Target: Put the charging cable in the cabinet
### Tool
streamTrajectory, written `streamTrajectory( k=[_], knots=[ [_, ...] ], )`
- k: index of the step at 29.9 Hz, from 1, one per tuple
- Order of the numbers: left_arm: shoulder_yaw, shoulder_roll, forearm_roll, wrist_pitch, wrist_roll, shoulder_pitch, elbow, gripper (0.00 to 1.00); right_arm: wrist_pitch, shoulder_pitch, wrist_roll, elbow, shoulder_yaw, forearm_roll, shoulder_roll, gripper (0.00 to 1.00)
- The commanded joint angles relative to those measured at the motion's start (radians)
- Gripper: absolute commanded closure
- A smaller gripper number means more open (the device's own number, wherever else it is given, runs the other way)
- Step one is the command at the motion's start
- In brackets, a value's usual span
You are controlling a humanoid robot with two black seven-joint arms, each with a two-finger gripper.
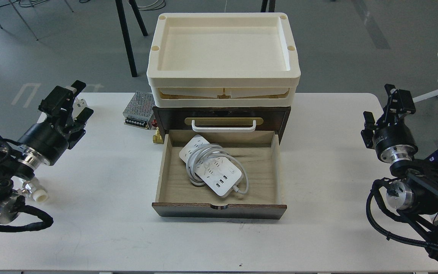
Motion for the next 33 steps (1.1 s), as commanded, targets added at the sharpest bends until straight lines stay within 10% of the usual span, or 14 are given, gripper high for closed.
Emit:
streamTrajectory(
  k=[1,9,19,33],
  knots=[
    [-0.018,-0.011,-0.116,-0.007,0.0,-0.015,0.085,0.01,0.003,0.003,0.0,0.002,-0.007,-0.005,0.0,0.01],
    [-0.018,-0.206,-0.129,-0.15,0.0,-0.173,0.433,0.01,0.003,0.005,0.0,0.0,-0.008,-0.005,0.0,0.01],
    [-0.089,-0.402,-0.172,-0.543,0.0,-0.277,0.873,0.0,0.003,0.008,0.0,-0.006,-0.004,-0.005,0.012,0.01],
    [-0.098,-0.474,-0.236,-0.543,0.0,-0.293,0.932,0.0,0.003,0.008,0.0,0.0,0.004,-0.002,0.018,0.01]
  ],
)
